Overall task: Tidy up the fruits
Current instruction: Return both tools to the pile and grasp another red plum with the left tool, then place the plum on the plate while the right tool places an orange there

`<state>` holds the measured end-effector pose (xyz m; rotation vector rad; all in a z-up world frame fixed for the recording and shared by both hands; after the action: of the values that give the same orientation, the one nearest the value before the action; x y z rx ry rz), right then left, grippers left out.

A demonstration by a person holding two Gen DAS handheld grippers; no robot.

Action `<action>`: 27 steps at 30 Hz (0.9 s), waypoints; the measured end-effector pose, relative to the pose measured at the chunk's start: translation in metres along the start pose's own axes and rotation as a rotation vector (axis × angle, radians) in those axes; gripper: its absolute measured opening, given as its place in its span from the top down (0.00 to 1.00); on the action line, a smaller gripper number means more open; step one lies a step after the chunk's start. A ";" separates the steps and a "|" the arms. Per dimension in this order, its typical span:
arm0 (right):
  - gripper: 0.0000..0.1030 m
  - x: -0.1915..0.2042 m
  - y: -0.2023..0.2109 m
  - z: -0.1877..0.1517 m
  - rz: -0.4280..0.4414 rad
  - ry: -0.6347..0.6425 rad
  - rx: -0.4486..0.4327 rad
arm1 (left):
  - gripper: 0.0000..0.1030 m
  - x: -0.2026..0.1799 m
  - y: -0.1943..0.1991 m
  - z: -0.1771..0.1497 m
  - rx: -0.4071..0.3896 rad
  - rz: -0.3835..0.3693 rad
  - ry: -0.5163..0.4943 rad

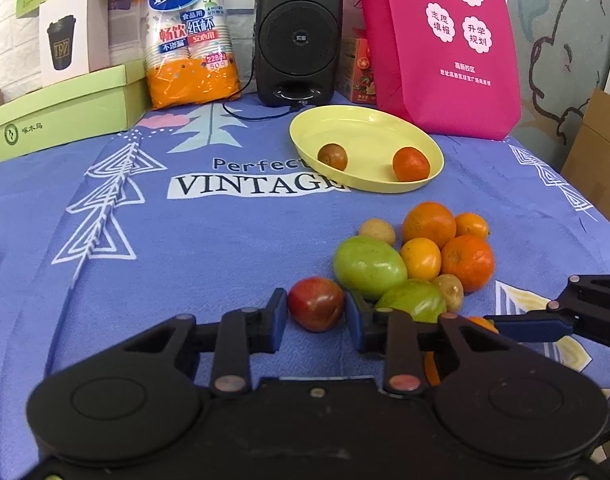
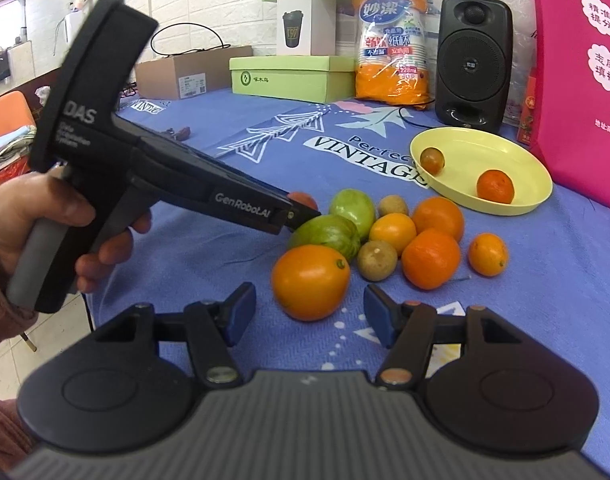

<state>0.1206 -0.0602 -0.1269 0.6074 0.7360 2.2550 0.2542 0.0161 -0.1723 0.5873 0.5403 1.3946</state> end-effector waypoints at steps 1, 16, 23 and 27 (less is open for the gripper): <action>0.43 0.000 -0.002 0.000 -0.003 0.001 0.002 | 0.70 0.001 0.001 0.000 0.001 0.002 0.005; 0.60 -0.004 0.001 0.000 0.000 -0.046 -0.006 | 0.70 0.008 0.010 -0.003 -0.001 0.008 0.028; 0.60 -0.009 0.022 -0.004 -0.032 -0.060 -0.026 | 0.70 0.009 0.019 -0.007 -0.005 0.016 0.030; 0.60 -0.016 0.034 -0.006 -0.062 -0.074 -0.044 | 0.70 0.010 0.025 -0.008 -0.007 0.022 0.034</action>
<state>0.1123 -0.0946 -0.1123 0.6342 0.6579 2.1741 0.2317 0.0289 -0.1617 0.5666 0.5579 1.4293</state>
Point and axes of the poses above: each gripper's, at about its wrist camera, not at the fingertips, and y roughly against the way its jaws point, x to its left, z to its top, the point moved 8 cm from there along -y, roughly the way its jaws point, and after that the axes turned 8 degrees about z, right-handed, at the moved point
